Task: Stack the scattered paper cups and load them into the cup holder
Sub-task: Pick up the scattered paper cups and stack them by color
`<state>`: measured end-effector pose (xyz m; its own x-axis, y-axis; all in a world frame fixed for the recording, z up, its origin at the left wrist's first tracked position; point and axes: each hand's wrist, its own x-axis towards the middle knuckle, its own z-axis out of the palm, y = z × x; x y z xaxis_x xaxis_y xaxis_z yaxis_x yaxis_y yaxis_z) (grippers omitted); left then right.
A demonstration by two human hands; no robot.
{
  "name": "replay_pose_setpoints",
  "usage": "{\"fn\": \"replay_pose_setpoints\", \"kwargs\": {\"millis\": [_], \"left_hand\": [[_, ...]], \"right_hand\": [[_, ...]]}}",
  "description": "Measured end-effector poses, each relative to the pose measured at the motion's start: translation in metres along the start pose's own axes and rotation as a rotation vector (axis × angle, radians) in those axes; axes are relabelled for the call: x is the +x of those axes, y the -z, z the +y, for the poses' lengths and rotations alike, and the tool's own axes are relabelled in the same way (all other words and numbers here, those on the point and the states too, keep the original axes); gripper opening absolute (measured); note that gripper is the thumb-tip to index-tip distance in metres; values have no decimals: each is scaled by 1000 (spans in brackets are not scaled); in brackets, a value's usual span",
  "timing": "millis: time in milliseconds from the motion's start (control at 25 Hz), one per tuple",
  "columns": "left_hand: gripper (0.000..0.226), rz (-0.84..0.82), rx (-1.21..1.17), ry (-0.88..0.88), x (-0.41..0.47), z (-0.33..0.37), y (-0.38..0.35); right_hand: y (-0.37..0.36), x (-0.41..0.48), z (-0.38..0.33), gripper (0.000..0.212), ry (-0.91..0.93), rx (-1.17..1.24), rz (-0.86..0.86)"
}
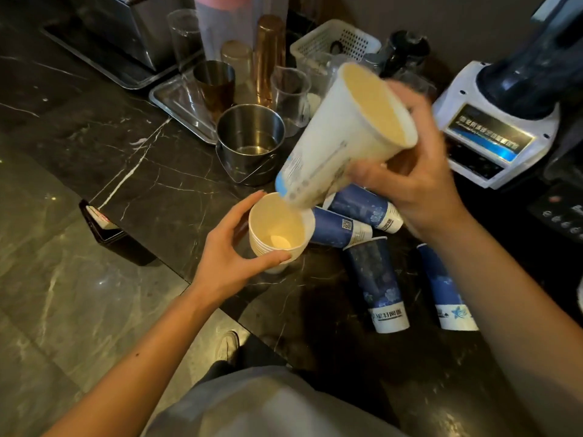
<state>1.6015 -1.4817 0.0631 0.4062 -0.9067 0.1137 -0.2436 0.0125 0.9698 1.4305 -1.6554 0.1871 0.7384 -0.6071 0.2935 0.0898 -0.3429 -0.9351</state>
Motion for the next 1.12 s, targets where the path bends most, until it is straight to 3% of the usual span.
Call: {"fn": "replay_pose_setpoints", "kwargs": {"millis": [120,320,560,760,1120], "left_hand": [[92,-24,-14,-18,-1,0,3],[105,-77,-68,-15,-1,-1,9],[104,-103,-71,-19,-2,1,10],[86,-85,-35,1,-3,-5,9],[86,13,17,-12,19,-1,56]], "right_hand": [[-27,-21,6,88,-147,3,-109],[-48,-34,34,97,-316,-197,-212],[-48,-47,57,95,-517,-53,-336],[-60,-58,60,81,-514,23,-219],[-102,-12,61,66,-426,-16,-142]]}}
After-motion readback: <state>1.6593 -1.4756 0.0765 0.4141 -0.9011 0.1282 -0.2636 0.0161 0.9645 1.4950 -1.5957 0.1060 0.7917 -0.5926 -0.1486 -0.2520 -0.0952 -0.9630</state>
